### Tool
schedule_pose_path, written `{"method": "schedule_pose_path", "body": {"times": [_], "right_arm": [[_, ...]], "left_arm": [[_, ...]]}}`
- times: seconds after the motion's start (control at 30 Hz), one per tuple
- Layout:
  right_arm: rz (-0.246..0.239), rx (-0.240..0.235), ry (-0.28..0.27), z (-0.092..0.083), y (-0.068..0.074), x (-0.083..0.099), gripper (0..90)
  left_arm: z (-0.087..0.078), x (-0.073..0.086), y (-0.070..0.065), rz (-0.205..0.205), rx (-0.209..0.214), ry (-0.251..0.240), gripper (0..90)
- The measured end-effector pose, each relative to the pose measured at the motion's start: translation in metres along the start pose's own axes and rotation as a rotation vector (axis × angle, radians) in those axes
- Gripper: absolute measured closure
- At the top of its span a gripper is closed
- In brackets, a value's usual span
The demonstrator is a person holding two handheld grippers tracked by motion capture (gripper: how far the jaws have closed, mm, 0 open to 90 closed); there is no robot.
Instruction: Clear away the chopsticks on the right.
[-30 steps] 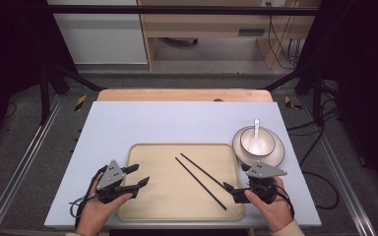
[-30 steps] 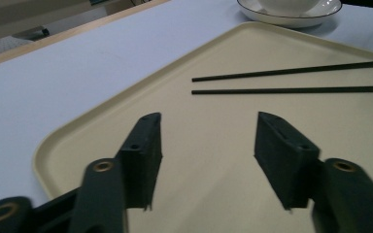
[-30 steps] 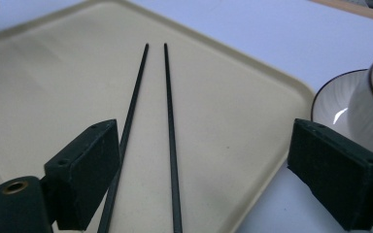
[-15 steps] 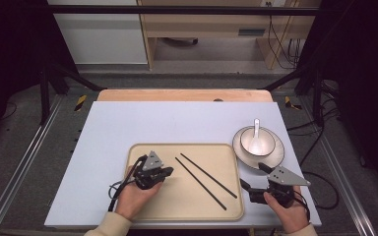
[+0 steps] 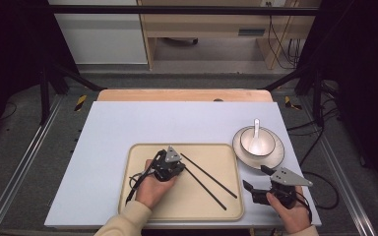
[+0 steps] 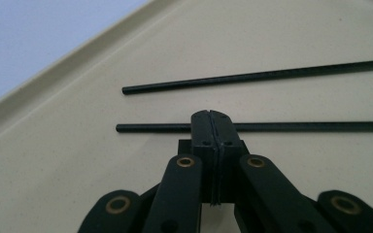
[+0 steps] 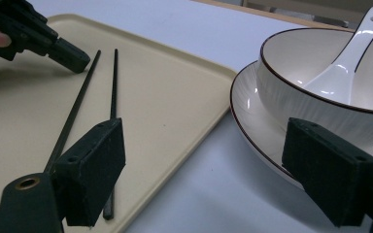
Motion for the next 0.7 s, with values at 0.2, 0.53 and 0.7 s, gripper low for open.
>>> {"method": "schedule_pose_path", "body": {"times": [0.2,0.53,0.7], "right_arm": [[0.009,0.008,0.010,-0.002,-0.001,0.003,15.8],[0.022,0.005,0.030,0.000,-0.004,0.008,16.3],[0.032,0.003,0.039,0.001,-0.004,0.010,16.3]], "left_arm": [[0.010,-0.008,0.003,-0.008,-0.010,-0.012,89.2],[0.028,-0.025,0.001,-0.012,-0.024,-0.026,89.3],[0.036,-0.034,-0.001,0.002,-0.022,-0.032,89.2]]}}
Point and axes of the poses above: each handheld gripper's, and its own axes: z roughly forward along the jaws, x roughly out of its underside, y roughly to its left, the point moved 10 cm from there along z, roughly forward along the jaws, and after that the axes turned 15 degrees about -x, right-handed, at the moved point
